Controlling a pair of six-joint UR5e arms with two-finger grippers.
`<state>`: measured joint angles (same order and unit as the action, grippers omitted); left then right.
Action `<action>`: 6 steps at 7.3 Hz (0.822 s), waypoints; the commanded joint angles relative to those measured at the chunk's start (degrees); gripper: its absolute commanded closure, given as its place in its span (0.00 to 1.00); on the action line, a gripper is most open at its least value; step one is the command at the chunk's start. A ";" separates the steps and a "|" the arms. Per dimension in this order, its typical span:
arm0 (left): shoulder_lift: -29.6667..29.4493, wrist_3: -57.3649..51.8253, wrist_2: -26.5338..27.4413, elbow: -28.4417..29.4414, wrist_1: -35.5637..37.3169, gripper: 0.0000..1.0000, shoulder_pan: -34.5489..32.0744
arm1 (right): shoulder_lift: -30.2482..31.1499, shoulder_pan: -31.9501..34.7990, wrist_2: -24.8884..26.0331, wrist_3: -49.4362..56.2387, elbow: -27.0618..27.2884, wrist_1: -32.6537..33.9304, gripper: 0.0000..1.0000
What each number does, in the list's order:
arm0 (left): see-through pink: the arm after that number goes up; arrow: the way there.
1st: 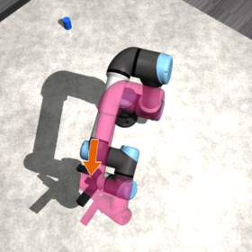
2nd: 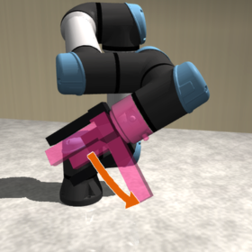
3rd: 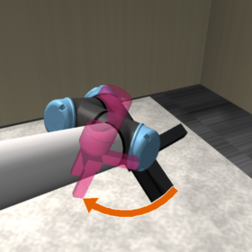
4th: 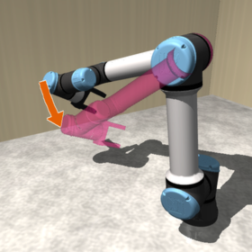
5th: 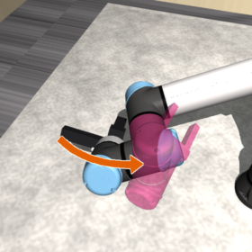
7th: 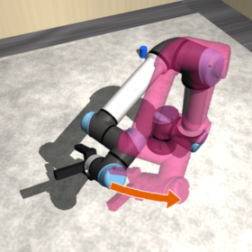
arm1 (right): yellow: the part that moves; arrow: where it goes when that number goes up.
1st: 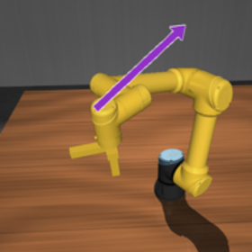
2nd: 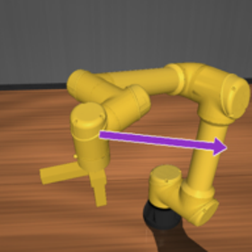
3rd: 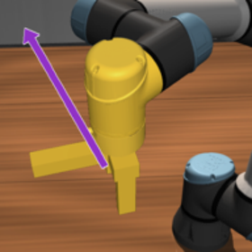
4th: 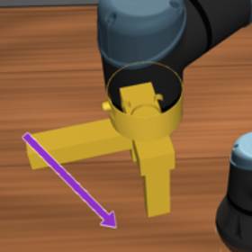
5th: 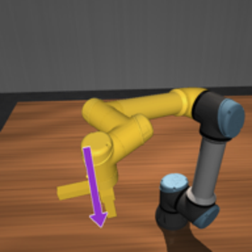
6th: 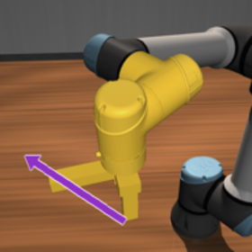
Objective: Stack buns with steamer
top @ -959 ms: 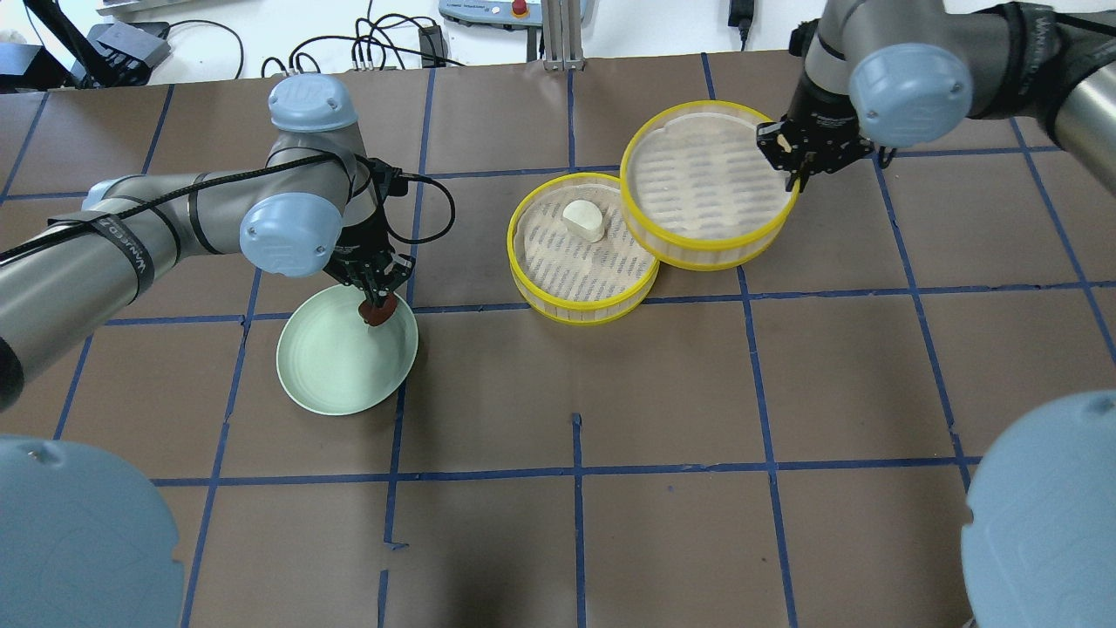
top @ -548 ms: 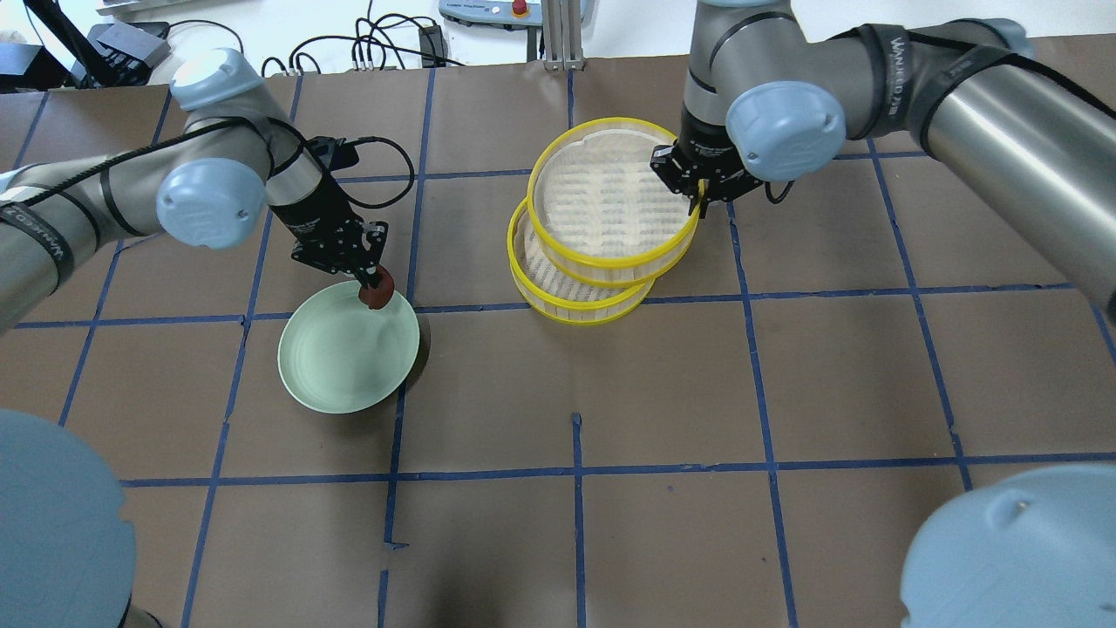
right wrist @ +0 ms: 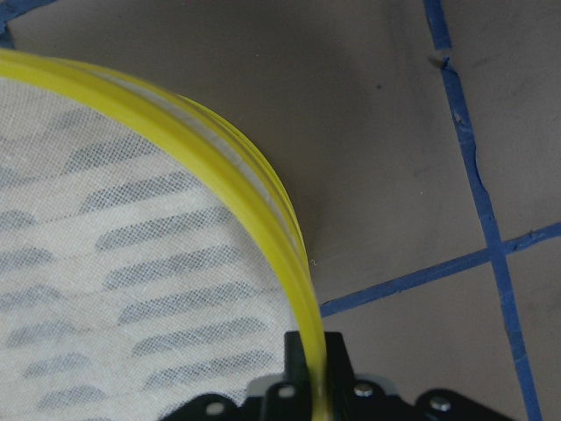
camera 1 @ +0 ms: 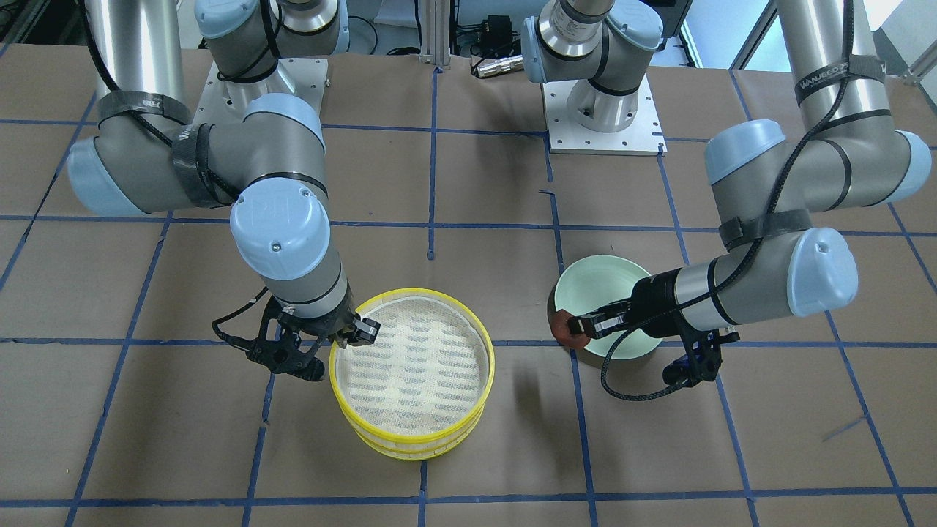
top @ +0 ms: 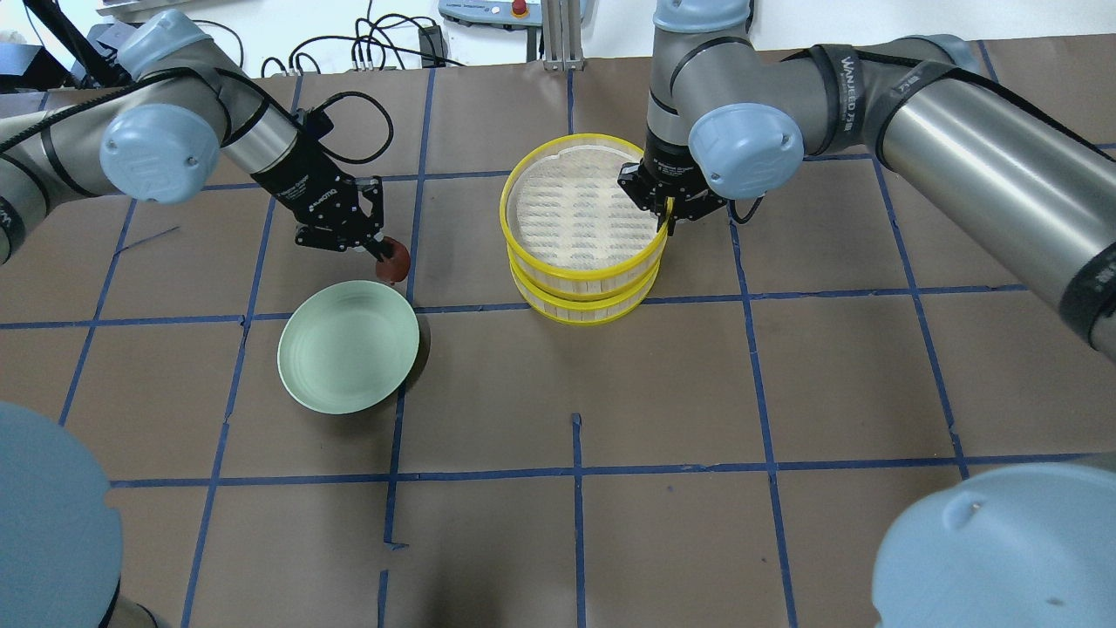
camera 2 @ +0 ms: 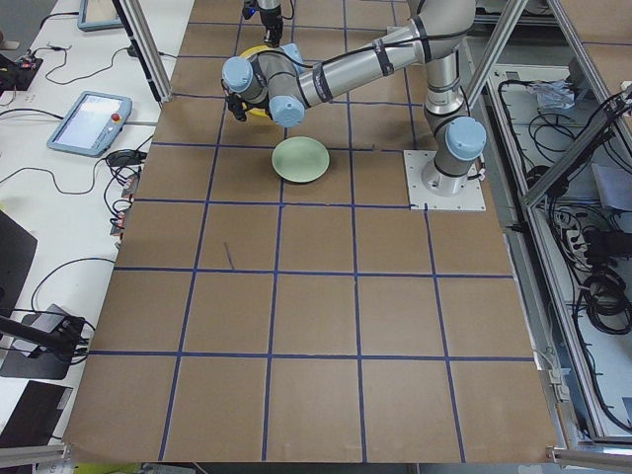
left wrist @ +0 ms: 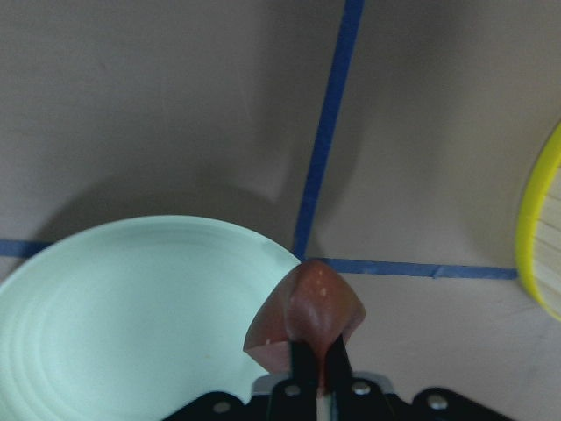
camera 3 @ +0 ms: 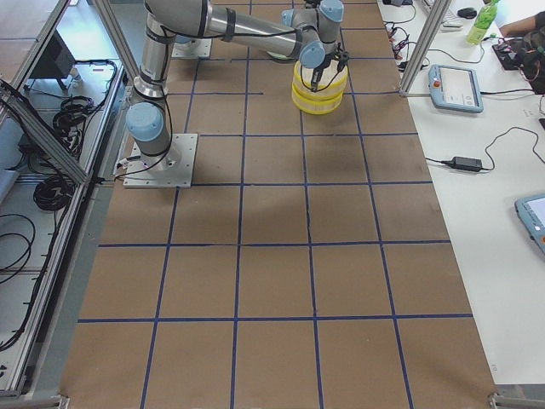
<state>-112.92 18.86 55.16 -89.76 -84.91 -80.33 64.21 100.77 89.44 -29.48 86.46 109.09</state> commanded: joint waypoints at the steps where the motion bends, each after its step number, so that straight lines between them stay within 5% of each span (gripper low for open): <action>1: -0.90 15.10 -10.13 2.91 -0.34 0.98 -0.61 | -0.67 -0.04 0.12 0.56 0.02 -0.01 0.91; 3: -1.34 22.16 -17.07 3.18 2.79 0.98 -5.25 | -0.67 -0.04 0.38 0.56 0.11 -0.01 0.89; 4: -2.30 25.58 -17.10 3.10 7.26 0.98 -7.01 | -0.49 -0.13 0.04 0.13 0.37 -0.10 0.74; 5: -3.27 26.75 -16.66 3.18 8.78 0.58 -7.38 | -0.14 -0.13 0.12 0.39 1.07 0.25 0.01; 6: -3.28 26.76 -16.40 3.18 8.88 0.01 -7.56 | 0.03 -0.13 -0.32 0.48 1.51 0.16 0.00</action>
<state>-115.75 44.64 38.60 -86.62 -77.21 -87.31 63.98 100.65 89.47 -29.11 87.38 109.20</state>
